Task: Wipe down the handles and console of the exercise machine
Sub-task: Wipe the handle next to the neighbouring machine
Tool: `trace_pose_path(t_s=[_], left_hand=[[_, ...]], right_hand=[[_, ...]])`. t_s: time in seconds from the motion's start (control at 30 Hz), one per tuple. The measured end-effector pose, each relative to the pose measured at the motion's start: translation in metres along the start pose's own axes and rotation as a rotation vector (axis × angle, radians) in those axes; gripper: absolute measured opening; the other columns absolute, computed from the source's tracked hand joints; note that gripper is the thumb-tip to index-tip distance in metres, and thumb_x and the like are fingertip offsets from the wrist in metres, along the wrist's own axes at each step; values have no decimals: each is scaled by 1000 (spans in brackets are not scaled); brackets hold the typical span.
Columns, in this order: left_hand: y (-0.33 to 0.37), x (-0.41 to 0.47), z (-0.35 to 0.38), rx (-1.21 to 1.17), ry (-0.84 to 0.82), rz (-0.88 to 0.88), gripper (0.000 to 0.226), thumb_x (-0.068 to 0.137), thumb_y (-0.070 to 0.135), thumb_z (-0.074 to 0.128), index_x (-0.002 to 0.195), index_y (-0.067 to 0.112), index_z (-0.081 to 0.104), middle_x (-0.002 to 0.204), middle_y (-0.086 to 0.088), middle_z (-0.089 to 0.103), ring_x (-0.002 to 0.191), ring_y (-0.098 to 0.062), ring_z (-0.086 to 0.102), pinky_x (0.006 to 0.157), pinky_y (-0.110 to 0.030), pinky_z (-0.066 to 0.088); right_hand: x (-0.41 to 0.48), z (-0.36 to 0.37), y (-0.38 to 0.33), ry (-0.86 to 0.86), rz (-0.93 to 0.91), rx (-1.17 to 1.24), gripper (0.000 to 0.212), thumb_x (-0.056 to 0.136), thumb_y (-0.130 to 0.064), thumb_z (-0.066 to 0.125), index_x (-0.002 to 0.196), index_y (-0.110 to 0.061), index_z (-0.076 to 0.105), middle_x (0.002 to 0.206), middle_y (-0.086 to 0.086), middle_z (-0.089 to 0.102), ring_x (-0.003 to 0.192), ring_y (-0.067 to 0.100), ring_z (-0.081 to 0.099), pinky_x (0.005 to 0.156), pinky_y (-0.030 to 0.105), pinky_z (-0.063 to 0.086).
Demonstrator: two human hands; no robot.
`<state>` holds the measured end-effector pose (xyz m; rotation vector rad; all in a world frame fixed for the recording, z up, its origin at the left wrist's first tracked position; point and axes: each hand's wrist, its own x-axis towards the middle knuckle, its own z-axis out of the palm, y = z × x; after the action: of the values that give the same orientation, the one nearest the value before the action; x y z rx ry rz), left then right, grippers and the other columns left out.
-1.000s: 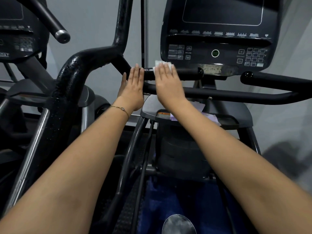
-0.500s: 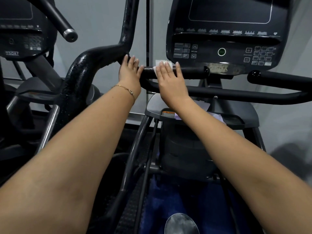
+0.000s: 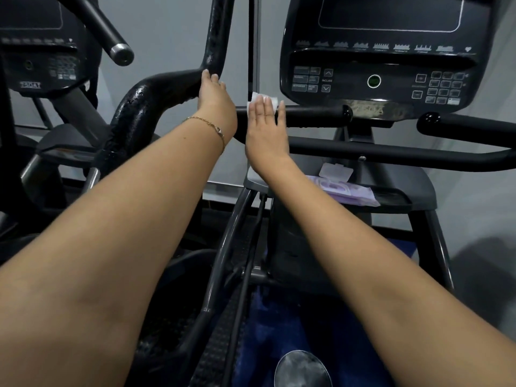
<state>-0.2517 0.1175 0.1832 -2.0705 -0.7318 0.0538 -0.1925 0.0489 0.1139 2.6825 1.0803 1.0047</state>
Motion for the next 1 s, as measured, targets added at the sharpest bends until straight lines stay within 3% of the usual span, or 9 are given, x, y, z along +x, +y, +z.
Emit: trace_pose_path(t_s=[0.07,0.13,0.17,0.23,0.4,0.57,0.77,0.9,1.0], left_hand=[[-5,-3,-9,-46,25,-32,57,98,20,41,149,6,19,156,-21,6,144,-34,14,115,-42,20],[-14,-8,-18,-71,46,-41,47,97,14,44,141,2,35,149,-21,29,135,-32,35,101,-36,38],[-19,-9,-22,-68,39,-27,40,96,12,45,134,2,44,139,-19,44,125,-29,46,93,-34,42],[-25,-11,-27,-37,29,5,32,95,10,45,125,4,52,125,-13,56,115,-26,55,92,-33,44],[-26,-11,-27,23,29,38,31,95,11,45,125,6,52,124,-11,57,114,-25,56,95,-33,44],[-24,-9,-26,36,52,34,31,95,12,45,124,7,52,123,-10,58,112,-24,57,95,-32,46],[-22,-11,-22,31,75,25,31,95,14,45,125,6,52,124,-11,58,115,-25,56,96,-33,45],[-23,-14,-24,33,80,32,31,95,14,46,124,6,52,125,-11,57,115,-26,55,96,-33,45],[-23,-15,-22,40,87,40,30,95,14,46,123,9,52,125,-10,56,115,-25,55,98,-33,45]], right_hand=[[8,-3,-6,-6,-47,-16,60,99,-19,26,146,1,-5,156,17,-6,145,31,-4,116,48,-4],[12,-4,-9,-26,-124,-48,58,99,-16,24,146,1,-7,156,16,-8,145,30,-6,116,48,-4],[12,-3,-9,-31,-143,-64,58,99,-15,22,146,0,-8,156,15,-8,145,30,-7,115,49,-5],[7,3,-5,-21,-118,-60,58,98,-15,21,146,-1,-7,157,15,-8,145,30,-7,115,51,-5],[8,0,-9,-6,-12,21,58,97,-14,25,147,1,-2,156,17,-3,145,33,-2,115,51,-3],[19,-6,-15,-42,-155,-6,55,98,-17,21,148,-2,1,157,14,1,145,29,3,116,49,-2],[20,-18,-6,-75,-29,22,60,97,-20,33,147,2,8,155,18,11,144,32,11,116,51,-2],[14,-19,1,-25,-106,-23,55,96,-15,30,146,2,13,153,19,19,141,32,19,116,51,-2],[-6,-14,43,40,60,12,51,94,-7,28,143,5,20,150,22,25,140,33,22,115,52,-2]])
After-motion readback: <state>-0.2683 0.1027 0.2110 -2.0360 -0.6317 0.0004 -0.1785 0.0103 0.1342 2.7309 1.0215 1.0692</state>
